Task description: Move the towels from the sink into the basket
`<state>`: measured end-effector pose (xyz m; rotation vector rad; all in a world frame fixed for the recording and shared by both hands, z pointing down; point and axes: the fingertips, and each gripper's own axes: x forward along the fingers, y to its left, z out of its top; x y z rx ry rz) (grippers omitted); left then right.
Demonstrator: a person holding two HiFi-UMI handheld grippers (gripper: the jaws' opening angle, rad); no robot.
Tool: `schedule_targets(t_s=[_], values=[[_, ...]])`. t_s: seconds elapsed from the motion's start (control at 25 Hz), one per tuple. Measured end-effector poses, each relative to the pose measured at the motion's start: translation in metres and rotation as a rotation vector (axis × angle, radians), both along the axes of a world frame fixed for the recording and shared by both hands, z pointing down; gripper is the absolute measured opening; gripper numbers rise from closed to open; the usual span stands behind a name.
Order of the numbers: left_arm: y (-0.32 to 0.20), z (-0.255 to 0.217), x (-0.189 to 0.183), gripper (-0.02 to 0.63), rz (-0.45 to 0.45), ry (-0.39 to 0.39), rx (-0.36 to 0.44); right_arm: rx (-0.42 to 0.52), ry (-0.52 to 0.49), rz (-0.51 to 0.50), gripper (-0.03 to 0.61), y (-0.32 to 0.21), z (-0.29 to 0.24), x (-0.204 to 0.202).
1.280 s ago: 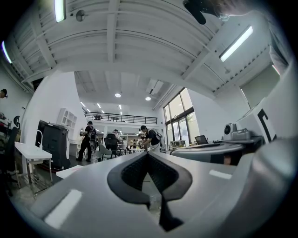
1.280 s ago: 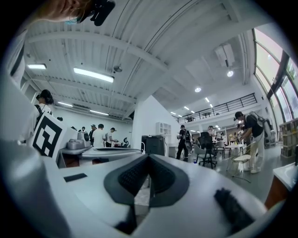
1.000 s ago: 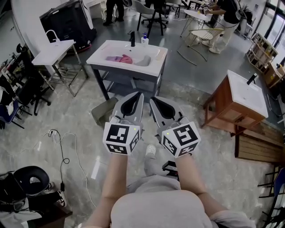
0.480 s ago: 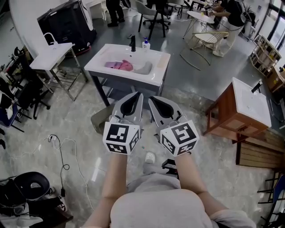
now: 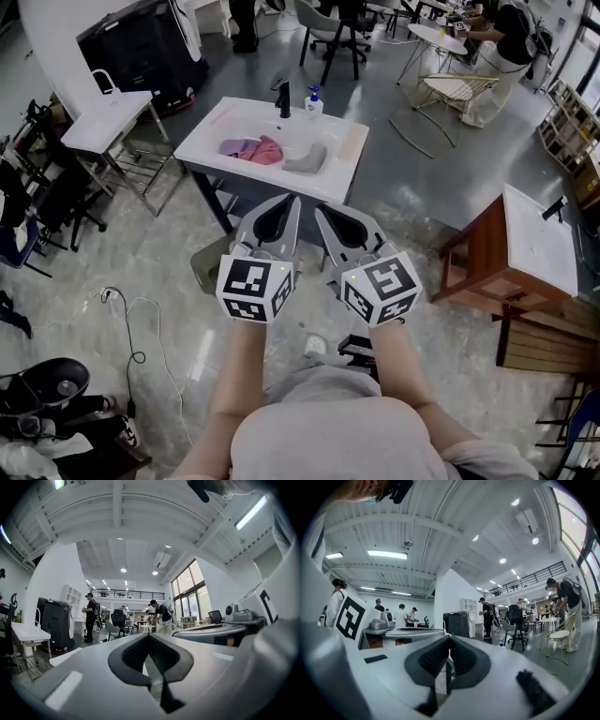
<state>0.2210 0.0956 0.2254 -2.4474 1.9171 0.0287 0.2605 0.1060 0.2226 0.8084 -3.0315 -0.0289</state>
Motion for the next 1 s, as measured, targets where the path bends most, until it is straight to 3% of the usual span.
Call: schedule_targets(t_s=[0.48, 1.0], values=[[-0.072, 0.019, -0.021, 0.006, -0.025, 0.003, -0.046, -0.032, 0.015, -0.014, 0.018, -0.076, 0.015, -0.017], [-0.145, 0.047, -0.072, 0.006, -0.002, 0.009, -0.095, -0.066, 0.06, 0.007, 0.018, -0.149, 0.041, -0.065]])
